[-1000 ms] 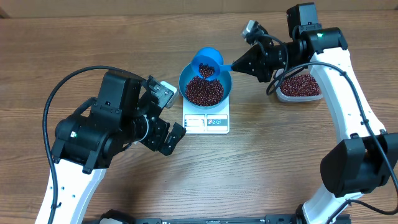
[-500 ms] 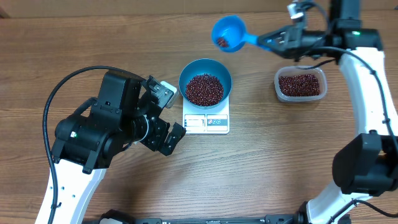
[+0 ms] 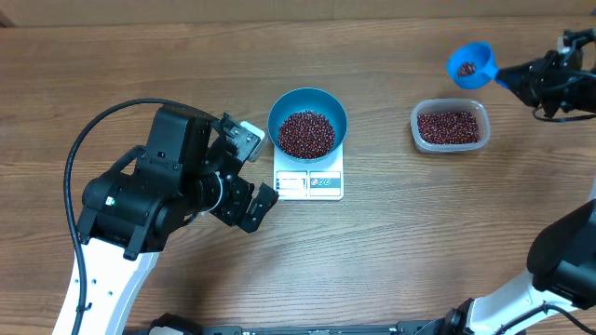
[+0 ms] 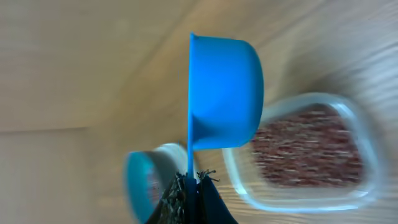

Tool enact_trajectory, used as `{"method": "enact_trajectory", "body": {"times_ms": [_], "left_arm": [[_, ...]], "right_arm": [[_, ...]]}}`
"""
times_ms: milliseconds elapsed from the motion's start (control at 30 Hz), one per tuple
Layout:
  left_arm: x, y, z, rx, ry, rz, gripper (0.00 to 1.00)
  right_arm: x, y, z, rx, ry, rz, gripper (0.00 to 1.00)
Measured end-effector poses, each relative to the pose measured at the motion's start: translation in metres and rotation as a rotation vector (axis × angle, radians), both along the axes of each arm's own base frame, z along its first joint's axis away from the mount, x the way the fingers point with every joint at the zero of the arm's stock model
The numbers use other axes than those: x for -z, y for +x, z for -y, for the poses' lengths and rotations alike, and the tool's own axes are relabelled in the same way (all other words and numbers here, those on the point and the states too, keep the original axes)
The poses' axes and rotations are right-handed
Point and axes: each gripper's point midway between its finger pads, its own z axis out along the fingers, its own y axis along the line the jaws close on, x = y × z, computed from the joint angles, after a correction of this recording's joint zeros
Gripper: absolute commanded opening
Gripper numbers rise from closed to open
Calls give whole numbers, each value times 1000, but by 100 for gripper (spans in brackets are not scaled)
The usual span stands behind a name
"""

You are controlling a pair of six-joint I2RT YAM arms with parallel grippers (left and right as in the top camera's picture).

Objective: Scoop item into bowl and weigh 150g on scale

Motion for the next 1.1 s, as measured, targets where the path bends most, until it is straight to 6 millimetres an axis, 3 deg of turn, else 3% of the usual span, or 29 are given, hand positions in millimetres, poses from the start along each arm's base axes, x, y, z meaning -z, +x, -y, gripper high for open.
{"method": "enact_trajectory", "body": {"times_ms": [233, 533, 733, 1100], "left_arm": [[0, 0, 0, 0, 0, 0, 99], [0, 0, 0, 0, 0, 0, 100], [0, 0, 0, 0, 0, 0, 99], [0, 0, 0, 0, 0, 0, 100]], "right_arm": [[10, -29, 3, -42, -311, -117, 4], [22, -45, -25, -172, -751, -269, 4], [15, -45, -45, -232, -1017, -293, 4], [5, -46, -46, -232, -1169, -303, 4]]}}
